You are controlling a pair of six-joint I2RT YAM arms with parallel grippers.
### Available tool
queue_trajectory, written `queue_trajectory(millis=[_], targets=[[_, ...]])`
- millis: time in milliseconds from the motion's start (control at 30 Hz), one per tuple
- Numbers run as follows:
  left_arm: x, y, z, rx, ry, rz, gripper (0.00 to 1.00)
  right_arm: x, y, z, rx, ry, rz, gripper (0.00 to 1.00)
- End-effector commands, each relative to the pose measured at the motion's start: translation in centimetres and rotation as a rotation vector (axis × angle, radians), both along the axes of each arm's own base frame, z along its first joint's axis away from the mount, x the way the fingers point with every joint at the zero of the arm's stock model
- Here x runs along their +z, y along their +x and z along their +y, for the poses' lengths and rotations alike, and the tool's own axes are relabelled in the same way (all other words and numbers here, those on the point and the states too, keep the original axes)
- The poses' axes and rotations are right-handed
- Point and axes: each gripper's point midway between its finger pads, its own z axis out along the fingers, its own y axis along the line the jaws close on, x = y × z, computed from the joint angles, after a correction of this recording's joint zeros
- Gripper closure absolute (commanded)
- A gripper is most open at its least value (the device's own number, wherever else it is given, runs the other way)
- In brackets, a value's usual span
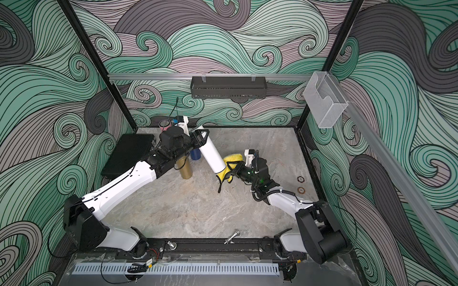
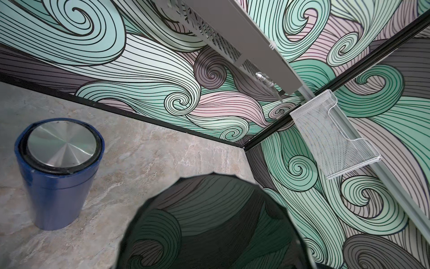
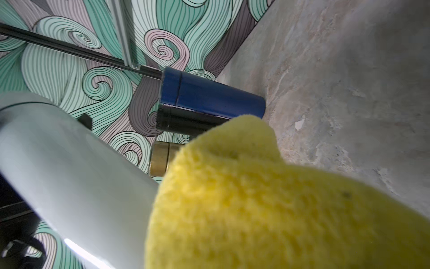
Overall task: Wipe the surface of the thermos
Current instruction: Wipe the dirt from the surface of the thermos.
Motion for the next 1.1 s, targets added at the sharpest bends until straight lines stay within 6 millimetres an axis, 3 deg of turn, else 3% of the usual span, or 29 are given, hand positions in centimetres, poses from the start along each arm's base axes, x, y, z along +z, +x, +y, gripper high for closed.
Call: queue_trajectory(millis=[0, 100, 333, 367, 633, 867, 1067], targets=[[6.4, -1.0, -0.3, -0.025, -0.142, -0.147, 1.0, -1.8, -0.5, -1.2, -0.053, -0.077, 0.047, 1.0], [6.5, -0.9, -0.3, -0.023, -0.143, -0.151, 1.0, -1.7, -0.9, -1.3, -0.05, -0.07, 0.046, 1.0], [6.1, -0.4, -0.8, -0.027, -0.144, -0.146, 1.0, 2.7, -1.5, -0.3, 0.004, -0.015, -0.082, 1.0], [4.6, 0.3, -1.3, -0.025, -0.129, -0.122, 1.0, 3.2, -1.6, -0.1, 0.011, -0.01, -0.092, 1.0], [3.1, 1.0, -1.8, -0.017, -0.115, -0.102, 1.0, 5.5, -3.0, -0.9, 0.014, -0.011, -0.137, 1.0], [2.7, 1.2, -2.8, -0.048, -0.159, -0.093, 1.0, 5.9, -3.2, -0.5, 0.032, -0.001, -0.155, 1.0], [2.7, 1.3, -3.5, -0.067, -0.19, -0.084, 1.0, 4.2, -2.9, 0.6, 0.061, -0.04, -0.134, 1.0]])
